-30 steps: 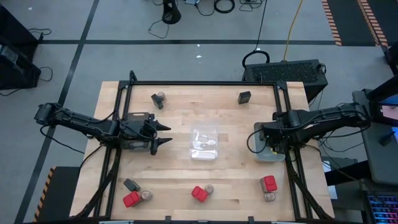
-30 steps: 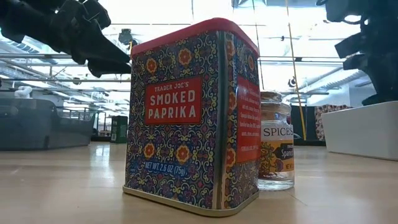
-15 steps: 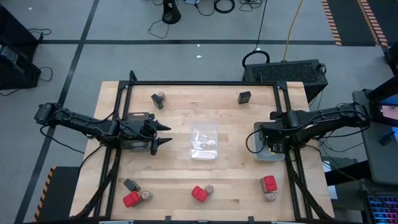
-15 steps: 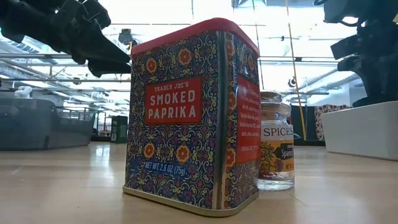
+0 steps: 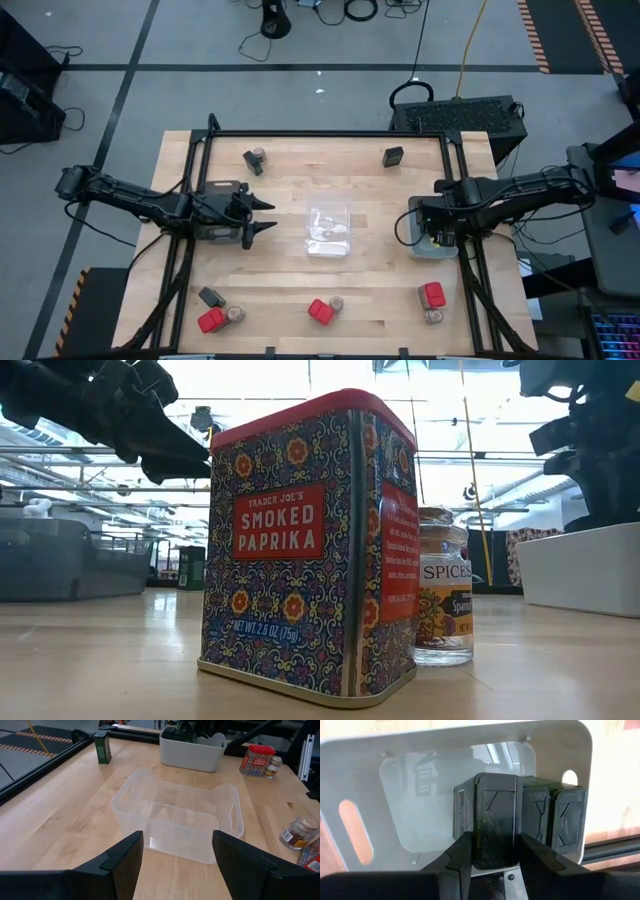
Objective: Sort spices by type
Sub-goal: Put the black seasoning can into the gray bin
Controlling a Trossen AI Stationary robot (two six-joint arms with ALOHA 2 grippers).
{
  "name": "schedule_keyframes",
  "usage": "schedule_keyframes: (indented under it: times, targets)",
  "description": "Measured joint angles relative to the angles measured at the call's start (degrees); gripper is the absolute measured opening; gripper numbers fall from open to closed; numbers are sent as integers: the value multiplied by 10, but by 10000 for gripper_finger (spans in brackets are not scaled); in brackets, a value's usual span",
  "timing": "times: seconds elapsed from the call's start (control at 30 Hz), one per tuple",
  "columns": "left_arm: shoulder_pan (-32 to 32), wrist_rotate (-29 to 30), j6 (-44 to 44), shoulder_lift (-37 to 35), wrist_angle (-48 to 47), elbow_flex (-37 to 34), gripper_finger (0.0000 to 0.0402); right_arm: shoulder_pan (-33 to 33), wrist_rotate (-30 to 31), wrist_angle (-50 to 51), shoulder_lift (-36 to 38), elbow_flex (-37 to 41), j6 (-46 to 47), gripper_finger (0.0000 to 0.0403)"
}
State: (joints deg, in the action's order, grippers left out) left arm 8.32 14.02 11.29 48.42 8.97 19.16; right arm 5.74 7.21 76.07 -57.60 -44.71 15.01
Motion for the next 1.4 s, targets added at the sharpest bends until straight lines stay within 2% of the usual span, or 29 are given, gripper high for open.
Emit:
schedule_keyframes:
  times: [0.13,0.53,0.97,1.4]
  targets:
    - [0,0,0,0,0,0,241,0,-1,0,-6,23,4,114]
    - [0,0,0,0,0,0,241,0,3,-9,-10,23,8,117]
    - [0,0,0,0,0,0,242,0,2,9,-10,23,34,206]
    - [0,1,2,0,0,0,241,0,-2,5,-10,22,38,206]
